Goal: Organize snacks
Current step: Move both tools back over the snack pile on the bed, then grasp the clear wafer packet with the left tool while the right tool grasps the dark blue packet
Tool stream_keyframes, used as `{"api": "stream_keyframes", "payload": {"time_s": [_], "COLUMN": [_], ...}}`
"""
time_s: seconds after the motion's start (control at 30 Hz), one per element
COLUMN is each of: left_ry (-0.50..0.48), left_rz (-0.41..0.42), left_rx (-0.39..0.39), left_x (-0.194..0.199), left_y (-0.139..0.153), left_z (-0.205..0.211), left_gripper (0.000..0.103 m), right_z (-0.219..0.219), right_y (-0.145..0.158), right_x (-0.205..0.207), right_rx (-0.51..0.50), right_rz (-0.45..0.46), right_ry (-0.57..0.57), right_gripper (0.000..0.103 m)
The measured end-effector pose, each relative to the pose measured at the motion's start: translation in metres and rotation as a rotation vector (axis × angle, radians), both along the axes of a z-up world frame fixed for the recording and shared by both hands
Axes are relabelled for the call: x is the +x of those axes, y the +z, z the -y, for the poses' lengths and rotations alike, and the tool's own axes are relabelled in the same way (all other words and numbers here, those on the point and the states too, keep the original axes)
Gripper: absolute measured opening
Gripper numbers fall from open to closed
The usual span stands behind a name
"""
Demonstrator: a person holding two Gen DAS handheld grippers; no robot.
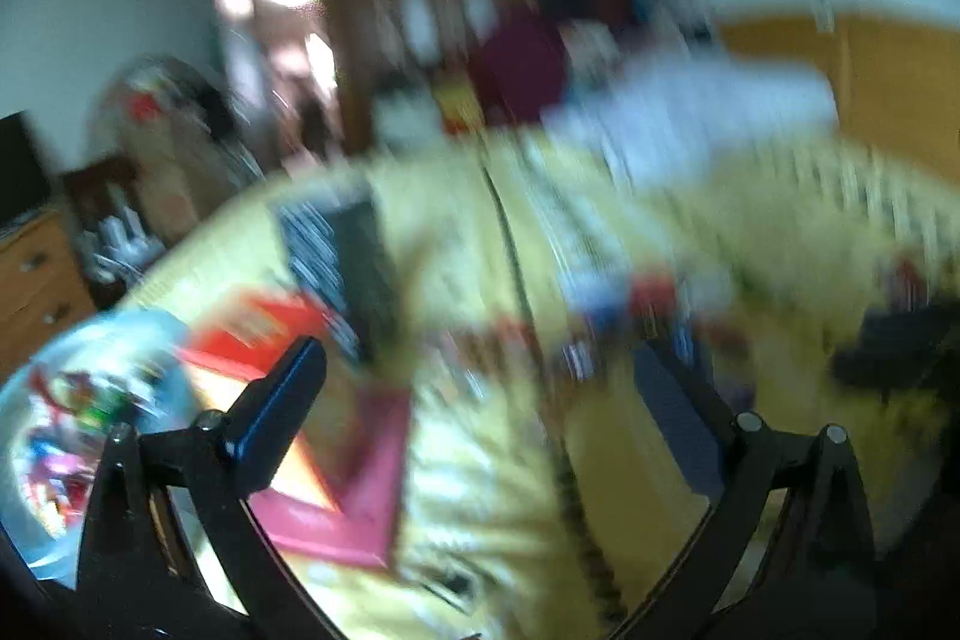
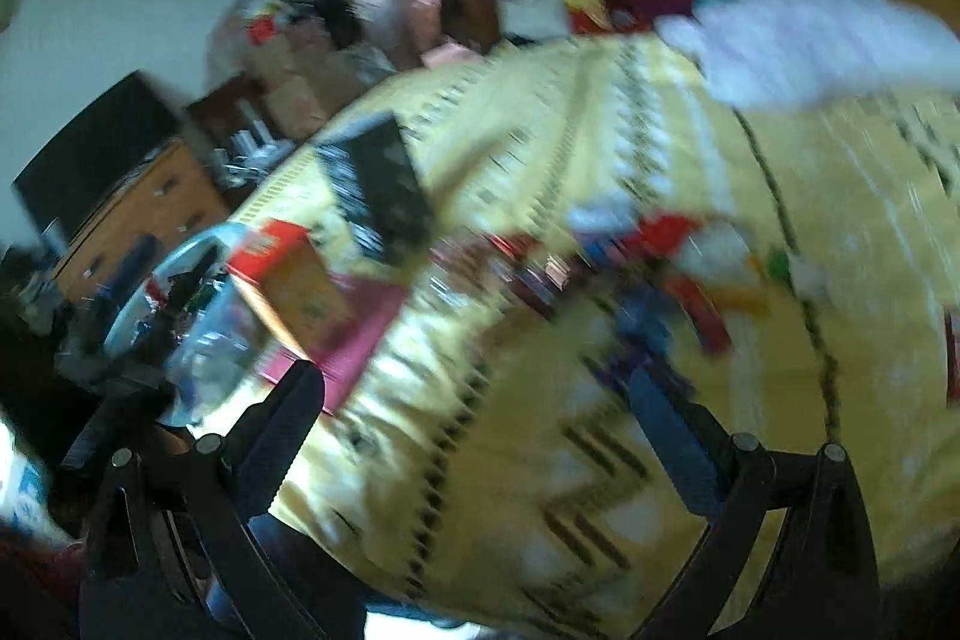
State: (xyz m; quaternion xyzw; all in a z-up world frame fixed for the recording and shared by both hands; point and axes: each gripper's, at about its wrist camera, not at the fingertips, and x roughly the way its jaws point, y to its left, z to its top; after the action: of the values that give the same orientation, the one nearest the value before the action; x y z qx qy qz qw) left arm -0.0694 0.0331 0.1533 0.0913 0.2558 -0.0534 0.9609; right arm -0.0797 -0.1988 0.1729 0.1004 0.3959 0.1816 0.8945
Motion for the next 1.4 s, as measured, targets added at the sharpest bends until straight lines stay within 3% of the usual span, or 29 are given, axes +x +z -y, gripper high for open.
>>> {"api": "stream_keyframes", "payload": {"time_s": [0.17,0.23,0.3,0.5,0.6,0.67,0.7,0.73,0.87,1.07,1.17,1.33,1.4], "left_ry": [-0.205,-0.208,-0.182,-0.115,-0.110,-0.111,-0.109,-0.105,-0.130,-0.173,-0.174,-0.168,-0.165], "left_rz": [-0.294,-0.327,-0.336,-0.387,-0.426,-0.458,-0.450,-0.441,-0.450,-0.393,-0.376,-0.360,-0.367], "left_rx": [-0.101,-0.111,-0.132,-0.072,-0.035,-0.012,-0.009,-0.008,-0.082,-0.156,-0.190,-0.221,-0.236], "left_x": [0.050,0.067,0.087,0.125,0.140,0.144,0.143,0.141,0.129,0.088,0.077,0.077,0.080], "left_y": [-0.056,-0.069,-0.077,-0.109,-0.122,-0.131,-0.129,-0.127,-0.119,-0.082,-0.067,-0.051,-0.049], "left_z": [0.030,0.038,0.036,0.044,0.046,0.050,0.050,0.050,0.045,0.036,0.030,0.023,0.021], "left_gripper": [0.071,0.065,0.067,0.074,0.074,0.068,0.062,0.047,0.039,0.037,0.036,0.035,0.035], "right_z": [0.030,0.038,0.042,0.061,0.068,0.070,0.070,0.070,0.069,0.064,0.064,0.061,0.059], "right_y": [-0.031,-0.038,-0.041,-0.057,-0.065,-0.067,-0.068,-0.069,-0.075,-0.077,-0.083,-0.119,-0.130], "right_x": [0.007,0.011,0.012,0.022,0.026,0.027,0.027,0.027,0.031,0.044,0.072,0.137,0.152], "right_rx": [0.031,0.046,0.053,0.078,0.088,0.090,0.090,0.088,0.086,0.115,0.176,0.283,0.269], "right_rz": [-0.073,-0.081,-0.084,-0.115,-0.134,-0.138,-0.138,-0.137,-0.148,-0.130,-0.132,-0.227,-0.242], "right_ry": [-0.036,-0.044,-0.049,-0.090,-0.102,-0.105,-0.105,-0.106,-0.100,-0.087,-0.092,-0.106,-0.128], "right_gripper": [0.103,0.103,0.103,0.103,0.103,0.103,0.103,0.103,0.103,0.103,0.103,0.103,0.102]}}
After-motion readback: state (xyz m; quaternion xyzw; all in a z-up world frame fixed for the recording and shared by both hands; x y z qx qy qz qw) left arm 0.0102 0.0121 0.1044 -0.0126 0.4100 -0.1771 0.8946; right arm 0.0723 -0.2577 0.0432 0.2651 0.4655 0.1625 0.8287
